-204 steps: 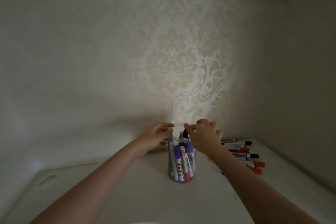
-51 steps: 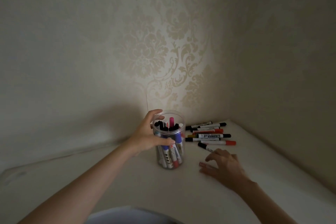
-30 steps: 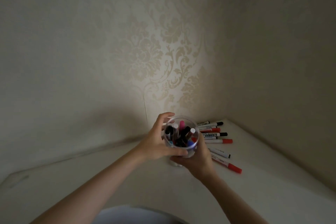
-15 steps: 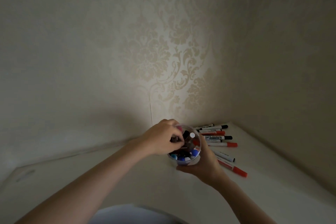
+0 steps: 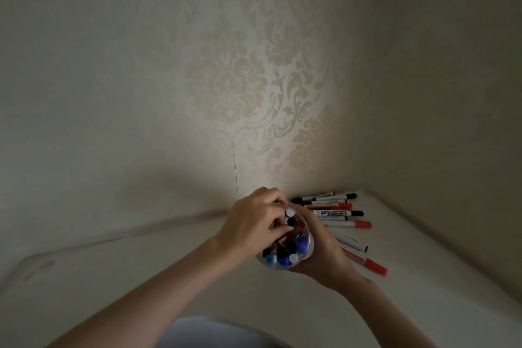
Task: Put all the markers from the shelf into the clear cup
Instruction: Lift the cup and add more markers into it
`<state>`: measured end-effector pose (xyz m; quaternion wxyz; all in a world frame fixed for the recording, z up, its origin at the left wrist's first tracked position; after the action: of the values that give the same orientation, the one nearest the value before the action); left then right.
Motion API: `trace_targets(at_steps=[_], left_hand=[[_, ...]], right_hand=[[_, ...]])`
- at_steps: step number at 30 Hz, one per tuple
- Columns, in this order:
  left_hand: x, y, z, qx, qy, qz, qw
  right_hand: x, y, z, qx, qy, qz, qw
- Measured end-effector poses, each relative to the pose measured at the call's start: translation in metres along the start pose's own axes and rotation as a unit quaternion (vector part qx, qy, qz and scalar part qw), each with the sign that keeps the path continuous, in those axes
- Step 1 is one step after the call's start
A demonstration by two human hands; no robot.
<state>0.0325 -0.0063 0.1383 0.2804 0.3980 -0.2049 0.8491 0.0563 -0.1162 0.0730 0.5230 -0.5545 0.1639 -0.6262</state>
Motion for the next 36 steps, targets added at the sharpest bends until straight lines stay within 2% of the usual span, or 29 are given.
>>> trace_targets(at_steps=[2,5,8,10,12,14,17,19,21,23,26,28,31,34,36], left_hand=[[0.007,0.005,-0.001,-0.019,0.052,0.002,0.998],[0.013,-0.004,0.002,0.004,0.074,-0.027,0.997],[0.005,-0.025,0.002,0.101,-0.008,-0.136,0.985],[-0.004,-0.034,-0.002,0.137,-0.083,-0.148,0.976],[-0.003,-0.039,-0.004,0.147,-0.074,-0.121,0.979],[-0.002,-0.042,-0.009,0.176,-0.051,-0.112,0.977],[-0.008,-0.046,-0.014,0.196,-0.086,-0.142,0.966],[-0.007,-0.050,-0.017,0.198,-0.105,-0.202,0.953],[-0.003,-0.056,-0.023,0.211,-0.094,-0.268,0.935],[0.000,-0.056,-0.025,0.190,-0.077,-0.293,0.934],[0.009,-0.043,-0.019,0.103,-0.035,-0.252,0.962],[0.009,-0.032,-0.016,0.075,-0.044,-0.198,0.976],[-0.003,-0.020,-0.009,0.037,-0.136,-0.052,0.989],[-0.020,-0.020,-0.002,0.019,-0.241,0.106,0.964],[-0.025,-0.022,0.005,0.013,-0.256,0.159,0.953]], right_hand=[[0.002,0.002,0.004,0.001,-0.004,-0.021,1.000],[0.005,0.003,0.014,-0.021,-0.050,-0.087,0.995],[0.004,-0.001,0.025,-0.021,-0.133,-0.156,0.979],[0.003,-0.003,0.028,-0.027,-0.151,-0.145,0.978],[-0.002,0.001,0.027,-0.046,-0.120,-0.094,0.987],[-0.012,0.007,0.018,-0.058,-0.052,-0.046,0.996],[-0.018,0.015,0.013,-0.049,0.027,0.012,0.998],[-0.010,0.015,0.017,-0.048,0.046,0.004,0.998],[0.001,0.016,0.022,-0.052,0.054,-0.009,0.997],[0.001,0.014,0.023,-0.039,0.036,-0.053,0.997],[0.002,0.021,0.025,-0.064,0.038,-0.049,0.996],[0.002,0.022,0.028,-0.063,0.038,-0.064,0.995],[-0.002,0.019,0.031,-0.053,0.018,-0.080,0.995],[-0.005,0.017,0.030,-0.046,0.014,-0.082,0.995],[-0.005,0.014,0.030,-0.042,0.012,-0.078,0.996]])
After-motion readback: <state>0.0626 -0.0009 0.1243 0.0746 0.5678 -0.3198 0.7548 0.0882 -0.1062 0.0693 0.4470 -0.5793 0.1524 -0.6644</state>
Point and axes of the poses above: each hand's wrist, its own z-axis towards the middle knuckle, its own x-axis out of the back of the hand, y = z × x, the point moved 8 cm from there along z, towards the middle knuckle, and after that the axes turned 13 degrees about -x, right-handed, at the moved point
